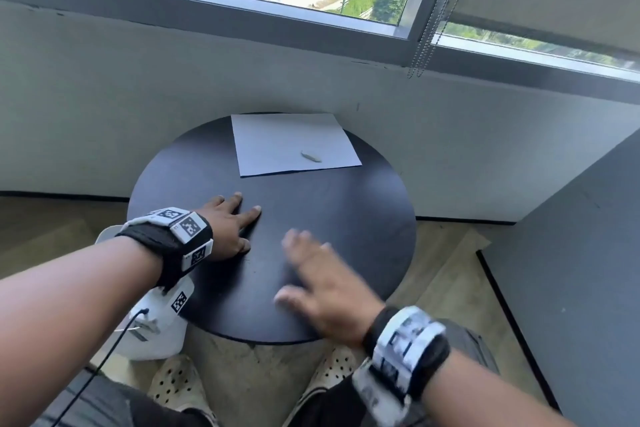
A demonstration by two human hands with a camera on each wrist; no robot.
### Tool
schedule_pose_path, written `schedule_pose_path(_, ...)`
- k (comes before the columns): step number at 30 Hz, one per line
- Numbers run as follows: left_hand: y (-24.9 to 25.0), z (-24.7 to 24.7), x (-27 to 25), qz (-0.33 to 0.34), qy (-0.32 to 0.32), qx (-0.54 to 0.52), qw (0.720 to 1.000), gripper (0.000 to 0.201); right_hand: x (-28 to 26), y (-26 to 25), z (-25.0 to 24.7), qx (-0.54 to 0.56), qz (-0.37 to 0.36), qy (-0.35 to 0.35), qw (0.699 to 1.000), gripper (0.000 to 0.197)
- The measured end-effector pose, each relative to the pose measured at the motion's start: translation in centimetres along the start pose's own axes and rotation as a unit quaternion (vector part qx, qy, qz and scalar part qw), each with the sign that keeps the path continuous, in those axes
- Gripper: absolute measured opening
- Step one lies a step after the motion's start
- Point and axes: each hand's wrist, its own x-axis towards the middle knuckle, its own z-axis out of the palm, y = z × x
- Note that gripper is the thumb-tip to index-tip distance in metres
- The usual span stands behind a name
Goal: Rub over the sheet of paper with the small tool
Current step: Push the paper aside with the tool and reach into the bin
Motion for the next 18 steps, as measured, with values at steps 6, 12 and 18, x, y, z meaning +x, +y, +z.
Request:
schedule_pose_path(6,0.0,0.1,0.0,-0.003,-0.004,-0.004,1.000,0.078,2.4,11.9,-4.6,-0.092,0.315,0.014,0.944,0.085)
schedule_pose_path(12,0.2,-0.3,-0.4,0.003,-0.005,0.004,1.000,0.077,0.3,2.8,-2.0,-0.047,-0.030,-0.105,0.993,0.097)
schedule_pose_path(18,0.5,-0.5,-0.6,0.000,-0.005,0.004,1.000,0.077,4.8,10.5,-5.4,-0.130,0.287,-0.017,0.949,0.089)
